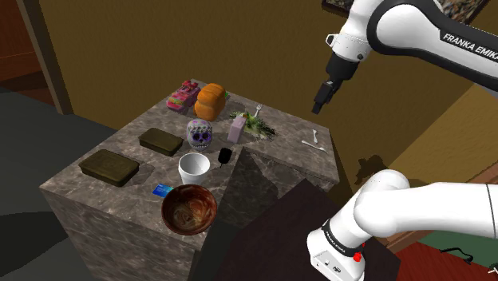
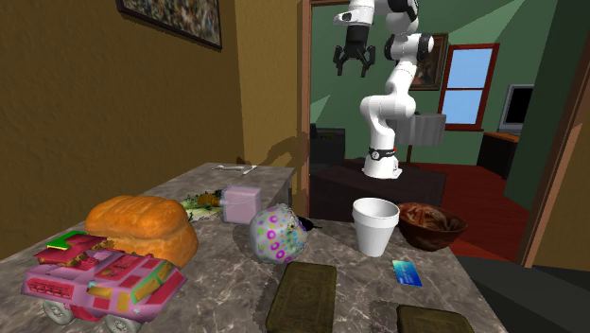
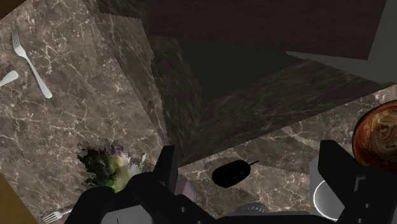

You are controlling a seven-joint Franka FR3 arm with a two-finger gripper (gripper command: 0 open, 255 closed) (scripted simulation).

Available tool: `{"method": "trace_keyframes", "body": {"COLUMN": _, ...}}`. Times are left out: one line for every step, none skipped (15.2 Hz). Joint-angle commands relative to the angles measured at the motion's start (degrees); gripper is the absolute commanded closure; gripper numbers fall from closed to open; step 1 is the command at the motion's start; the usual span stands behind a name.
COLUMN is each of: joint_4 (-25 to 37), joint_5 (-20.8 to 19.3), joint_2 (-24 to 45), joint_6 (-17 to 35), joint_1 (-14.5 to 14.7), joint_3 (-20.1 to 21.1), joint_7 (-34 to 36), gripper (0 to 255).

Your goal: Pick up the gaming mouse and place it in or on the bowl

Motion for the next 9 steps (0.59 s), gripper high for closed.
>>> {"method": "trace_keyframes", "body": {"joint_4": 0.0, "joint_5": 0.0, "joint_2": 0.0, "joint_6": 0.0, "joint_1": 0.0, "joint_3": 0.0, "joint_7": 0.0, "gripper": 0}}
{"method": "trace_keyframes", "body": {"joint_4": -1.4, "joint_5": 0.5, "joint_2": 0.5, "joint_6": 1.9, "joint_1": -0.3, "joint_3": 0.4, "joint_7": 1.6, "gripper": 0}}
{"method": "trace_keyframes", "body": {"joint_4": -2.8, "joint_5": 1.0, "joint_2": 1.1, "joint_6": 3.9, "joint_1": -0.5, "joint_3": 0.9, "joint_7": 3.2, "gripper": 0}}
{"method": "trace_keyframes", "body": {"joint_4": -4.0, "joint_5": 1.4, "joint_2": 1.8, "joint_6": 5.9, "joint_1": -0.8, "joint_3": 1.3, "joint_7": 4.7, "gripper": 0}}
{"method": "trace_keyframes", "body": {"joint_4": -5.2, "joint_5": 1.9, "joint_2": 2.6, "joint_6": 7.9, "joint_1": -1.1, "joint_3": 1.7, "joint_7": 6.3, "gripper": 0}}
{"method": "trace_keyframes", "body": {"joint_4": -6.3, "joint_5": 2.4, "joint_2": 3.4, "joint_6": 10.0, "joint_1": -1.3, "joint_3": 2.2, "joint_7": 7.8, "gripper": 0}}
{"method": "trace_keyframes", "body": {"joint_4": -7.3, "joint_5": 2.8, "joint_2": 4.4, "joint_6": 12.0, "joint_1": -1.6, "joint_3": 2.6, "joint_7": 9.3, "gripper": 0}}
{"method": "trace_keyframes", "body": {"joint_4": -8.3, "joint_5": 3.2, "joint_2": 5.5, "joint_6": 14.1, "joint_1": -1.8, "joint_3": 3.0, "joint_7": 10.8, "gripper": 0}}
{"method": "trace_keyframes", "body": {"joint_4": -9.1, "joint_5": 3.6, "joint_2": 6.7, "joint_6": 16.2, "joint_1": -2.1, "joint_3": 3.5, "joint_7": 12.3, "gripper": 0}}
